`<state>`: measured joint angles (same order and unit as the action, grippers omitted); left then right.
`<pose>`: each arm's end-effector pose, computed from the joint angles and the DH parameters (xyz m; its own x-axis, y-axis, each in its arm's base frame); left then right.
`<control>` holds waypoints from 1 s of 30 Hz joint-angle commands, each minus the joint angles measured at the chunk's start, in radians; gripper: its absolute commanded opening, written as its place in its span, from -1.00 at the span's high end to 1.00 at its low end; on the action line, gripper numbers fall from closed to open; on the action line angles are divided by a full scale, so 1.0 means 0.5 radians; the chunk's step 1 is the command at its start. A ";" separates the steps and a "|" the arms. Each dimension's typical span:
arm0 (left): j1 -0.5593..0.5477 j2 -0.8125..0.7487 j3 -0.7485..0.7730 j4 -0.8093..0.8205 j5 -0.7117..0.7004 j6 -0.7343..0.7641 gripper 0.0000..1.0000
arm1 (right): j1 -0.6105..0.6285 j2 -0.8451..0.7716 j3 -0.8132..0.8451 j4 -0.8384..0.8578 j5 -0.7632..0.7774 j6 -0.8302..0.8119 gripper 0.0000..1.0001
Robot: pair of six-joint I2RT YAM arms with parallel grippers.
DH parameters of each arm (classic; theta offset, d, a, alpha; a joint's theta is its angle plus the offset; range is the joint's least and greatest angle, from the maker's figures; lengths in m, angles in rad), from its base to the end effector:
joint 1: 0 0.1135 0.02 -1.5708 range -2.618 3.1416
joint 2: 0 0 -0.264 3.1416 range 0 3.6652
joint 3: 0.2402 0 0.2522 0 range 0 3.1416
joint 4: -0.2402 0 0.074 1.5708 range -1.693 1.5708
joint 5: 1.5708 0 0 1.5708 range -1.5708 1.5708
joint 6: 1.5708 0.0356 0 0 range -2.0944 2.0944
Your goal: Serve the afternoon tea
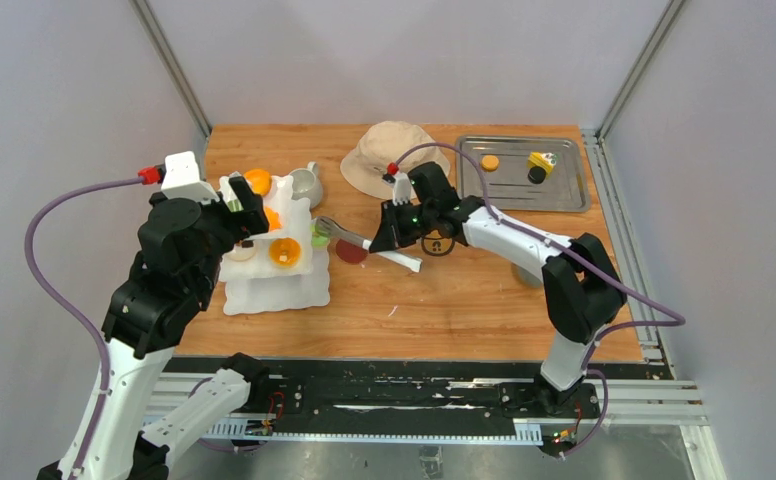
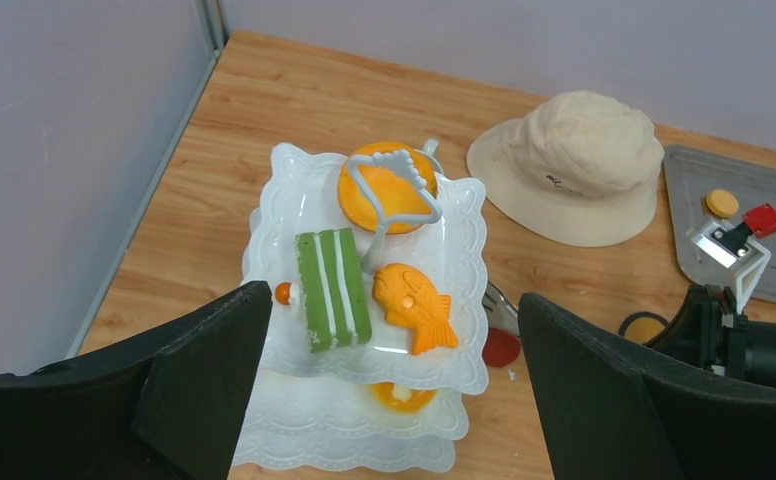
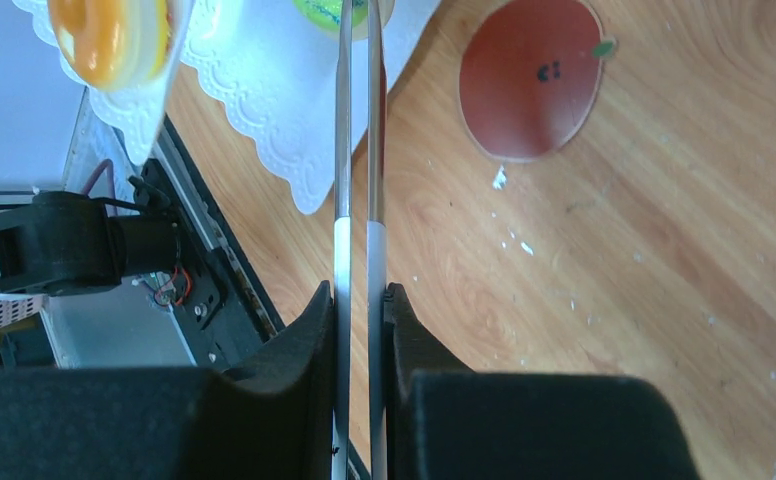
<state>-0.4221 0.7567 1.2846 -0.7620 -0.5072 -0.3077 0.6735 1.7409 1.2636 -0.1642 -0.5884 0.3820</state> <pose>0.1090 -0.0300 0.4456 -0.1796 -0.2095 -0.9612 -0.1336 0.9732 -0.1872 0.2947 0.2605 0.2524 -0.7570 -0.2073 -0.6196 -0.6296 0.4851 0.6069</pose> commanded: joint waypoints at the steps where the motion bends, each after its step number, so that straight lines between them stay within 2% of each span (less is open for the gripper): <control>1: -0.014 -0.012 0.056 -0.005 -0.049 -0.012 -0.96 | 0.058 0.128 0.169 0.160 -0.111 0.063 0.99; 11: -0.014 0.014 0.051 -0.007 -0.064 -0.008 -0.96 | 0.144 0.383 0.344 0.359 -0.166 0.182 0.99; 30: -0.012 0.027 0.065 -0.016 -0.087 0.008 -0.96 | 0.278 0.865 0.817 0.360 -0.205 0.222 0.99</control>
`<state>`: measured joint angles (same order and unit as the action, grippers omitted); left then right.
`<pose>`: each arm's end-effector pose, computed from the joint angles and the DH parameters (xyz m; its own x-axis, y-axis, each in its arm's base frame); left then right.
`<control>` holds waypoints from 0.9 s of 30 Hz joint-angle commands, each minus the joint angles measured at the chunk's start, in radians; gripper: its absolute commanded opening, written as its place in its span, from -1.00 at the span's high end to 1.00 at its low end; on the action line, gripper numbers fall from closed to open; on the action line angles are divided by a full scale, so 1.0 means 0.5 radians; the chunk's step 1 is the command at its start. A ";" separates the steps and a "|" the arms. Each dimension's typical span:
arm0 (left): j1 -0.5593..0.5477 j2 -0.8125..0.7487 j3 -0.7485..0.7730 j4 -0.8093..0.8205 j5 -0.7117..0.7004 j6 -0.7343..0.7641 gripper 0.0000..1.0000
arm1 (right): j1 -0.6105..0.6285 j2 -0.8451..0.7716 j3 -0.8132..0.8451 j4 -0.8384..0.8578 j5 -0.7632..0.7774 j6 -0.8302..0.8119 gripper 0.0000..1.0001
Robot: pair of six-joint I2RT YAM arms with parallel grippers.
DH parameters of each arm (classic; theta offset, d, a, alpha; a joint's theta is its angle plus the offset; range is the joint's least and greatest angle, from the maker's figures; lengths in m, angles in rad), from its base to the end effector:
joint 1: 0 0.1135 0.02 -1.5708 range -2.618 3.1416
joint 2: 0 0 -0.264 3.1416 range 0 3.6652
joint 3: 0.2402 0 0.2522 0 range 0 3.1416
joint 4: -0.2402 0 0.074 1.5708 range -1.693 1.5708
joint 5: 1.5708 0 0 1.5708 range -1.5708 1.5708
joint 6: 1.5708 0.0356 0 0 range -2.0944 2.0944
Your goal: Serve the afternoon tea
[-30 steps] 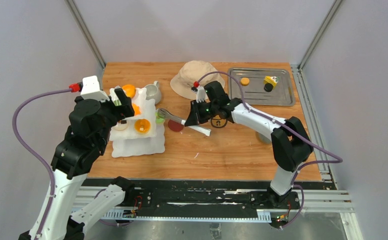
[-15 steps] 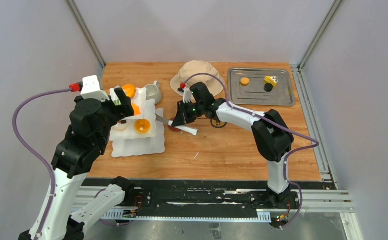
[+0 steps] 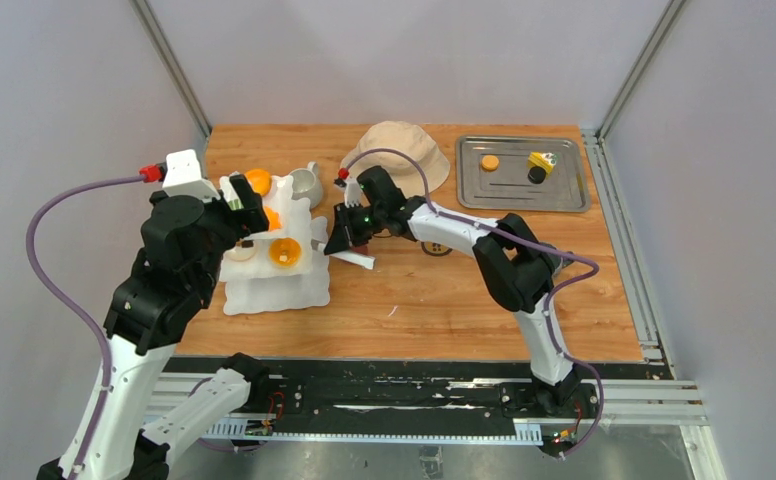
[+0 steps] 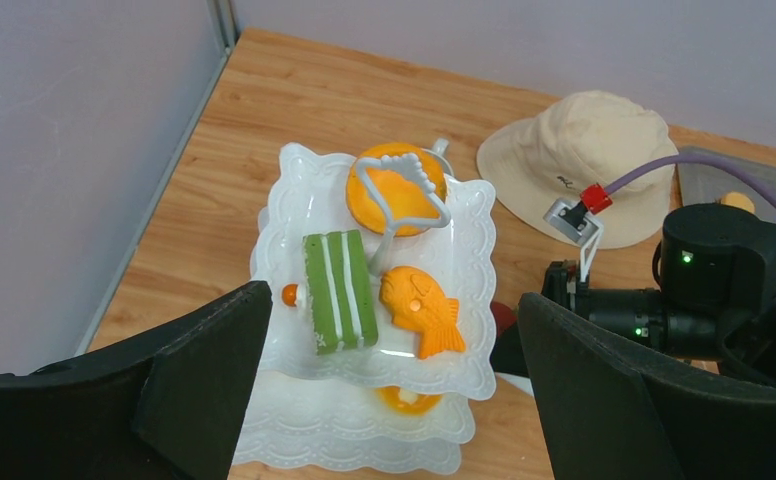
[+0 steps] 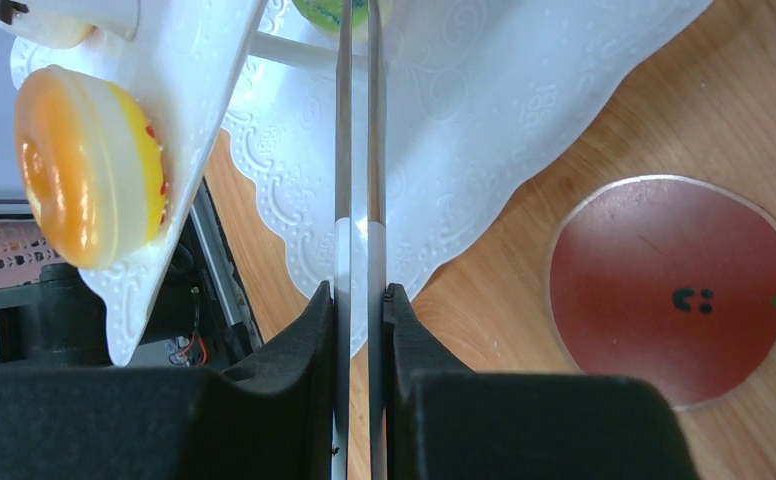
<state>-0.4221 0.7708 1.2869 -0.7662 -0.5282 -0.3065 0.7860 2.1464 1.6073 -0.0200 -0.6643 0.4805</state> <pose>0.1128 -0.0310 0.4446 -0.1876 -0.2014 -0.9614 -0.1554 0.9725 -0.1734 0.3316 0.3631 0.2066 -0.7606 -0.2465 -0.6006 -0.6482 0.3390 0.6818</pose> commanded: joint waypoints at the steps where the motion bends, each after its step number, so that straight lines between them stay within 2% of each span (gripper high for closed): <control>1: -0.013 -0.002 0.059 -0.009 -0.048 0.006 -0.96 | 0.058 0.073 0.151 0.072 -0.053 0.021 0.99; 10: -0.014 -0.006 0.049 -0.009 -0.042 -0.003 -0.96 | 0.114 0.229 0.331 0.023 0.023 -0.042 0.98; 13: -0.013 -0.009 0.054 -0.016 -0.046 -0.001 -0.96 | 0.124 0.248 0.352 -0.006 -0.006 -0.067 0.81; 17: -0.012 -0.011 0.047 -0.016 -0.047 -0.007 -0.96 | 0.125 0.240 0.333 -0.005 -0.006 -0.053 0.36; 27: -0.012 -0.028 0.049 -0.028 -0.036 -0.014 -0.96 | 0.113 0.084 0.148 0.073 0.061 -0.039 0.32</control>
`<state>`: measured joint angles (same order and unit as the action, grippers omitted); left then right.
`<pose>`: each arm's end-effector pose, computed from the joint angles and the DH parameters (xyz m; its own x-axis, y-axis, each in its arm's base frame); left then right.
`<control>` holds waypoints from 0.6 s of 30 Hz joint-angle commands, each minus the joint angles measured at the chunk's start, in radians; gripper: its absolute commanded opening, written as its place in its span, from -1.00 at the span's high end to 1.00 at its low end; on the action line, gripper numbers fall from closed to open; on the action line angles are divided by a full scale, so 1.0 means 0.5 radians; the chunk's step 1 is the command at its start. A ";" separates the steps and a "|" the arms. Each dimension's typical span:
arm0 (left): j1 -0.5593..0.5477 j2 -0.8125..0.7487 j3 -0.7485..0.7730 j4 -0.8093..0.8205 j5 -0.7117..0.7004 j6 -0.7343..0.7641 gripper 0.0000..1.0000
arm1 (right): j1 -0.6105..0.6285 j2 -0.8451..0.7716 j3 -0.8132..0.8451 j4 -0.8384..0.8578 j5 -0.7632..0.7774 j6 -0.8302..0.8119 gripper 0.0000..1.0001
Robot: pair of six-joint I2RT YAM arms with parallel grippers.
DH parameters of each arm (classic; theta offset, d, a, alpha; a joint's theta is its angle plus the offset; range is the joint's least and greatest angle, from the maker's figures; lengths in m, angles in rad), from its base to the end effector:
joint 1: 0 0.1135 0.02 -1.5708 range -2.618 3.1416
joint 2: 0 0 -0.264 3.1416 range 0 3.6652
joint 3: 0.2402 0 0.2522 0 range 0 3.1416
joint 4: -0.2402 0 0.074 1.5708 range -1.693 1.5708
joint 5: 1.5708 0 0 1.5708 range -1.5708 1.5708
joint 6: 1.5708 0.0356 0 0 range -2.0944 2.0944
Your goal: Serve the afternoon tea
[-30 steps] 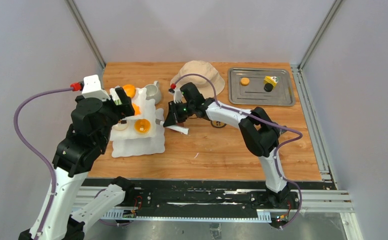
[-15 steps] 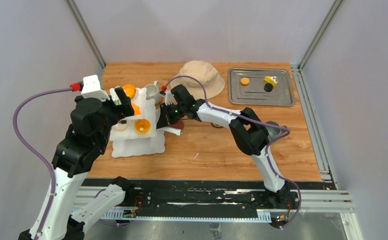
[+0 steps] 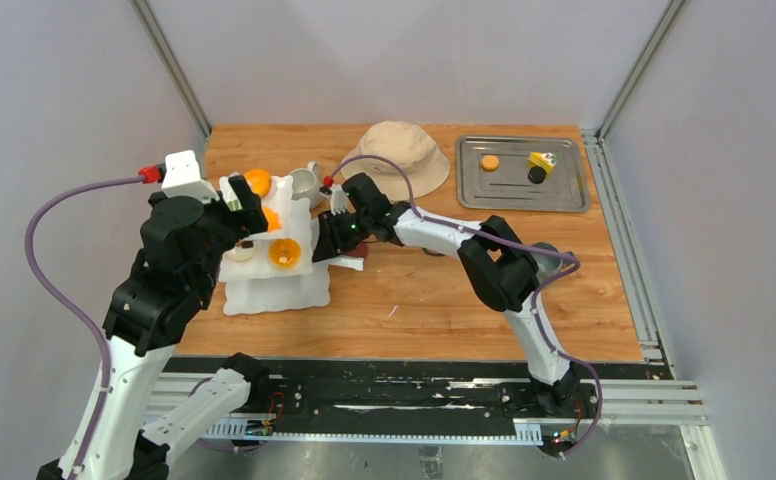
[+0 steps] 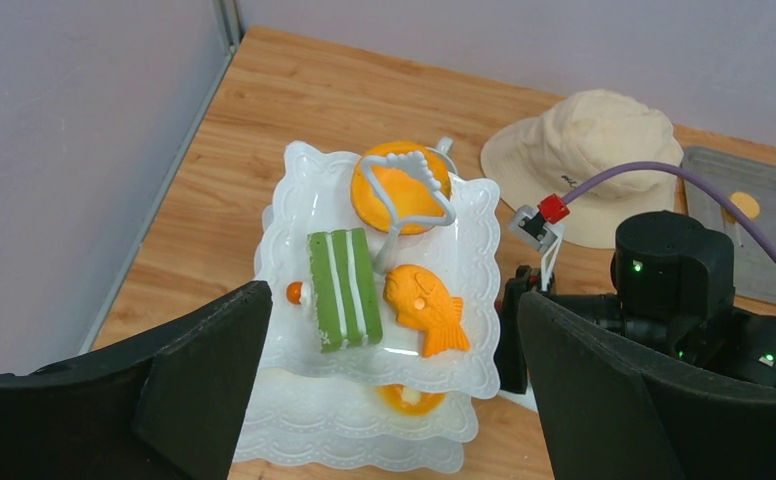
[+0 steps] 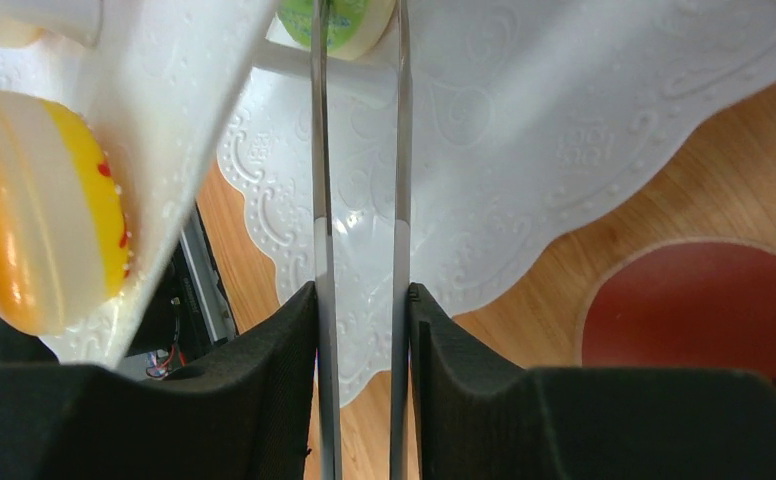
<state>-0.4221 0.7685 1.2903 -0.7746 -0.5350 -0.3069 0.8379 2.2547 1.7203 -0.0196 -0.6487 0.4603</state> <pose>0.1114 -0.0301 0.4449 -0.1879 -0.2005 -0.9615 -0.1622 0.9718 -0.1709 0.3287 0.3973 0.1911 -0.7311 -0.2831 -0.6207 -0.6822 0.3092 0.6625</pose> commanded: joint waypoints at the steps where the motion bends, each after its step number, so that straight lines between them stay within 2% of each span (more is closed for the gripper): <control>1: -0.013 -0.026 0.045 -0.014 -0.021 -0.013 -0.96 | 0.002 -0.160 -0.114 0.091 0.039 0.012 0.31; 6: -0.014 -0.032 0.046 -0.016 -0.013 -0.020 -0.96 | -0.051 -0.289 -0.309 0.246 0.065 0.089 0.26; 12: -0.014 -0.033 0.043 -0.015 0.005 -0.033 -0.96 | -0.071 -0.340 -0.369 0.288 0.056 0.115 0.20; 18: -0.014 -0.042 0.043 -0.019 0.014 -0.037 -0.96 | -0.121 -0.478 -0.530 0.352 0.129 0.161 0.23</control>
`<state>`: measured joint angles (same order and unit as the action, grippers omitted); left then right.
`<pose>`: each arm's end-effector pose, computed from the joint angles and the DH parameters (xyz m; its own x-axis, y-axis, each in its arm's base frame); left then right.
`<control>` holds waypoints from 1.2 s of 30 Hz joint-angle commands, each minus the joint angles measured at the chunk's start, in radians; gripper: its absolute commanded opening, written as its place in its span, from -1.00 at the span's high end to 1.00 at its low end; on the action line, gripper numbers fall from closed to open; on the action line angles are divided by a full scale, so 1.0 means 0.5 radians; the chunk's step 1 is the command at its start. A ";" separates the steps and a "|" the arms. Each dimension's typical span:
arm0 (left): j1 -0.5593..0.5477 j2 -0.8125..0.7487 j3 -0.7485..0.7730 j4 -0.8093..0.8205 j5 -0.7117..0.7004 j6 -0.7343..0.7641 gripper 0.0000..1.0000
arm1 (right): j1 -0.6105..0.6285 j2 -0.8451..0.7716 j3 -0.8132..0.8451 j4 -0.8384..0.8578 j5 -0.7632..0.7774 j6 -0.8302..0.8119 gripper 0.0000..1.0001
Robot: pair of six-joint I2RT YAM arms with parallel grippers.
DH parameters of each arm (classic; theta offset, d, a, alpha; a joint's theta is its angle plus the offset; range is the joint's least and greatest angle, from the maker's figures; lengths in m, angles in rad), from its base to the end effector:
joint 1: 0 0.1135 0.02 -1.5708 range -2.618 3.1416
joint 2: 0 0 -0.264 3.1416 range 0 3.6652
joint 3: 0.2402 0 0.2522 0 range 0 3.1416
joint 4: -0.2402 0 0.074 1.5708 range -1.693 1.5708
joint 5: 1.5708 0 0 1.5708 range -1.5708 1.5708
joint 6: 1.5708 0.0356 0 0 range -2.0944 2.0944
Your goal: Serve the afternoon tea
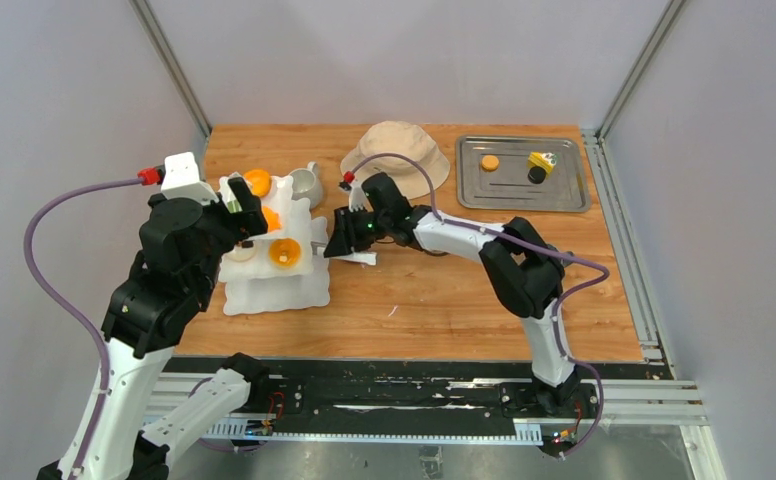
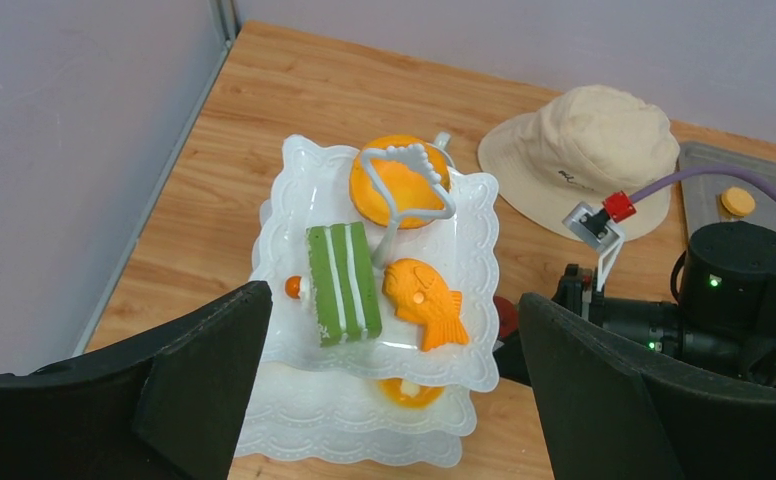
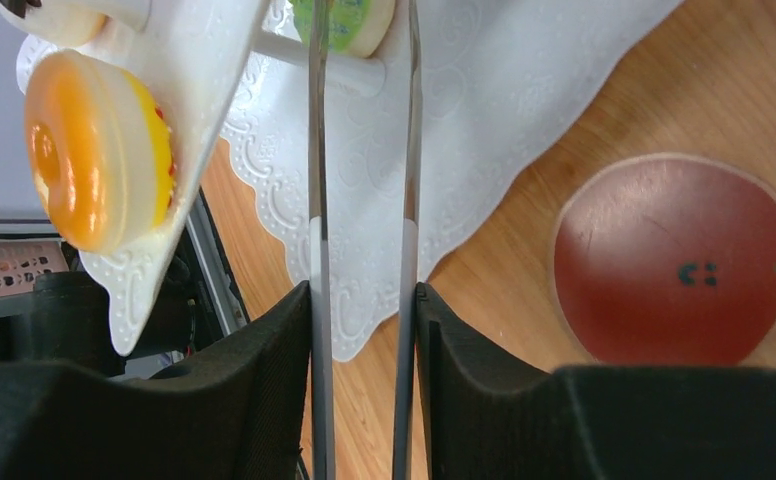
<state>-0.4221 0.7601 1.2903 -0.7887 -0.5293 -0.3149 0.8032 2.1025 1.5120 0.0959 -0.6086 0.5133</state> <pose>0.1085 -0.0290 0.4443 -0.1933 -0.2062 -0.9592 -0.1594 0.9713 -0.1767 0.3198 0.3607 0.2055 -0.7486 -0.1956 -0.6335 -0.6568 0.3486 0.6686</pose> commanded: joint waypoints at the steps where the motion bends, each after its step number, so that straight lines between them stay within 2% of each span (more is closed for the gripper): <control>1: -0.015 -0.027 0.045 0.010 0.000 -0.021 -0.96 | -0.072 -0.213 -0.167 0.145 0.054 0.069 0.26; 9: -0.014 -0.021 0.043 0.015 -0.002 -0.027 -0.96 | -0.231 -0.566 -0.529 0.192 0.058 0.059 0.34; 12: -0.012 -0.022 0.042 0.024 0.004 -0.025 -0.96 | -0.303 -0.735 -0.654 0.121 0.097 0.010 0.51; 14: -0.013 -0.021 0.043 0.027 -0.003 -0.018 -0.96 | -0.403 -0.872 -0.738 -0.007 0.161 -0.049 0.64; 18: -0.012 -0.017 0.035 0.050 0.010 -0.012 -0.96 | -0.774 -1.181 -0.961 -0.176 0.266 -0.094 0.74; 22: -0.014 -0.010 0.019 0.084 0.041 -0.015 -0.96 | -1.097 -1.414 -1.017 -0.430 0.524 -0.276 0.62; 25: -0.012 0.001 0.018 0.088 0.047 -0.017 -0.96 | -1.202 -1.469 -0.944 -0.641 0.990 -0.552 0.49; 28: -0.013 0.006 0.017 0.103 0.047 -0.017 -0.96 | -1.268 -1.382 -0.820 -0.818 1.321 -0.642 0.43; 36: -0.013 0.052 0.053 0.107 0.047 0.009 -0.96 | -1.319 -1.056 -0.614 -0.753 1.542 -0.750 0.29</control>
<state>-0.4225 0.7731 1.2903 -0.7643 -0.5041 -0.3183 0.1669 1.5139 1.1355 -0.2790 0.0574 0.1997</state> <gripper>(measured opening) 0.982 0.347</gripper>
